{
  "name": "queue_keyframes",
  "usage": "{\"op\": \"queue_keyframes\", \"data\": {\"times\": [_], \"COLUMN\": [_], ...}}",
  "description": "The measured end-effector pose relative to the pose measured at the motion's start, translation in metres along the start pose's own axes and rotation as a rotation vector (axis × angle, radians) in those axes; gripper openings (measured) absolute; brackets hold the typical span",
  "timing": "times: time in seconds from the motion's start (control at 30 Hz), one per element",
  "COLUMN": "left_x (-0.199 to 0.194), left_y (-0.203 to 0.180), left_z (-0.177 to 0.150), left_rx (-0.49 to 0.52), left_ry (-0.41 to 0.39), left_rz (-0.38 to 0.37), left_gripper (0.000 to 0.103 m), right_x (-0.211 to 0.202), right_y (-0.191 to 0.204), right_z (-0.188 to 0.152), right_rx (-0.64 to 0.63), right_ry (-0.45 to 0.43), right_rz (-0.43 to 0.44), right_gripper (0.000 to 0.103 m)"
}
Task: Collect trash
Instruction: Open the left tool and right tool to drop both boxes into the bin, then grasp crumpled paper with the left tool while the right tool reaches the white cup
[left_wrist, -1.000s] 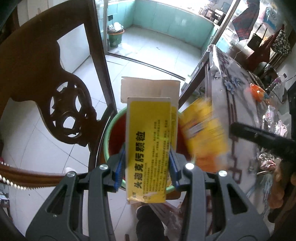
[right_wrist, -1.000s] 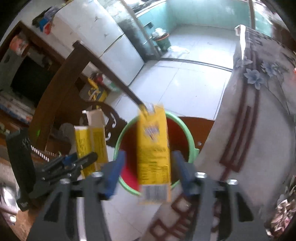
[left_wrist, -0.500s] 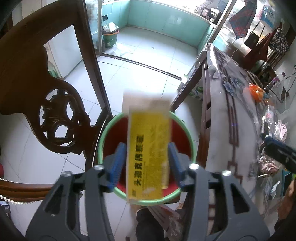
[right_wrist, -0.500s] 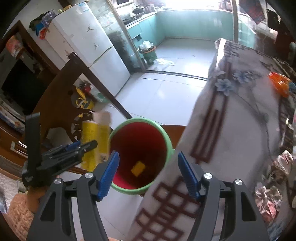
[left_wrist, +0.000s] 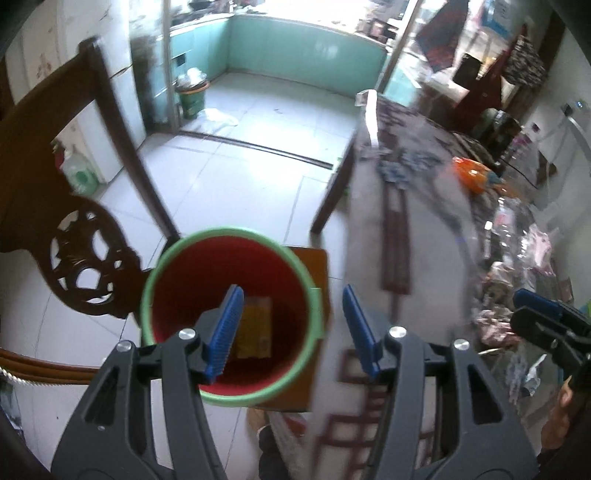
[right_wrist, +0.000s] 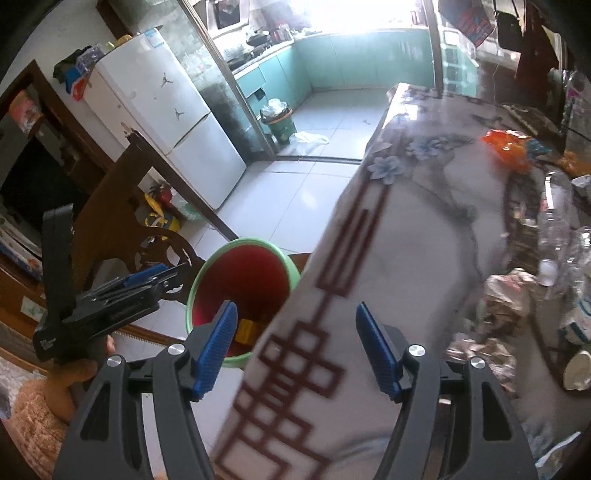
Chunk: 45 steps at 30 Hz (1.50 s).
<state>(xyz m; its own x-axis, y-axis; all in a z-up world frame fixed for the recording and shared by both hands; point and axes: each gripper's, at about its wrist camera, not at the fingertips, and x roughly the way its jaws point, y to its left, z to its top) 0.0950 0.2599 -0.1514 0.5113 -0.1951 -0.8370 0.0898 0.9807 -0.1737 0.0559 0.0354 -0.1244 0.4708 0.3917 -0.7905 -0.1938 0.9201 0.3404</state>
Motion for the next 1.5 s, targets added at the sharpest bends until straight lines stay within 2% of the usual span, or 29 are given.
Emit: {"op": "queue_keyframes", "data": {"times": [0.27,0.33,0.47,0.6,0.7,0.8,0.87,0.93,0.97,1.1,1.2,1.27,1.37,1.5], "left_x": [-0.001,-0.002,-0.005,0.005,0.025,0.052,0.067,0.078,0.083,0.073,0.05,0.037,0.022,0.013], "left_y": [-0.113,-0.138,-0.189,-0.226,-0.252,-0.264,-0.265,-0.262,-0.262,-0.265,-0.268,-0.272,-0.278,-0.288], "left_z": [-0.024,-0.032,-0.057,-0.071,-0.076,-0.077,-0.078,-0.079,-0.08,-0.08,-0.076,-0.074,-0.068,-0.063], "left_rx": [0.035,0.029,0.015,0.027,0.063,0.074,0.045,0.0,-0.013,-0.016,-0.012,0.002,0.017,0.044], "left_ry": [-0.01,-0.012,-0.028,0.015,0.071,0.128,0.167,0.194,0.205,0.165,0.111,0.079,0.044,0.025], "left_rz": [-0.056,-0.073,-0.109,-0.138,-0.132,-0.093,-0.075,-0.09,-0.083,-0.06,-0.069,-0.073,-0.068,-0.064], "left_gripper": [0.059,0.063,0.079,0.08,0.08,0.08,0.078,0.056,0.052,0.045,0.044,0.045,0.045,0.045], "right_x": [-0.068,-0.083,-0.098,-0.114,-0.129,-0.138,-0.14,-0.141,-0.14,-0.13,-0.117,-0.108,-0.093,-0.08], "right_y": [-0.087,-0.119,-0.168,-0.208,-0.234,-0.258,-0.271,-0.284,-0.29,-0.308,-0.314,-0.314,-0.315,-0.317], "right_z": [-0.031,-0.04,-0.055,-0.063,-0.067,-0.073,-0.078,-0.085,-0.087,-0.089,-0.088,-0.087,-0.085,-0.083], "right_rx": [0.007,0.028,0.059,0.085,0.116,0.149,0.162,0.177,0.188,0.211,0.207,0.199,0.186,0.169], "right_ry": [-0.028,-0.022,0.0,0.004,-0.014,-0.019,-0.008,0.008,0.02,0.051,0.083,0.1,0.132,0.152], "right_rz": [-0.048,-0.064,-0.087,-0.108,-0.119,-0.134,-0.149,-0.165,-0.167,-0.168,-0.155,-0.156,-0.149,-0.183], "right_gripper": [0.068,0.068,0.068,0.068,0.069,0.069,0.069,0.07,0.073,0.074,0.078,0.086,0.087,0.09]}}
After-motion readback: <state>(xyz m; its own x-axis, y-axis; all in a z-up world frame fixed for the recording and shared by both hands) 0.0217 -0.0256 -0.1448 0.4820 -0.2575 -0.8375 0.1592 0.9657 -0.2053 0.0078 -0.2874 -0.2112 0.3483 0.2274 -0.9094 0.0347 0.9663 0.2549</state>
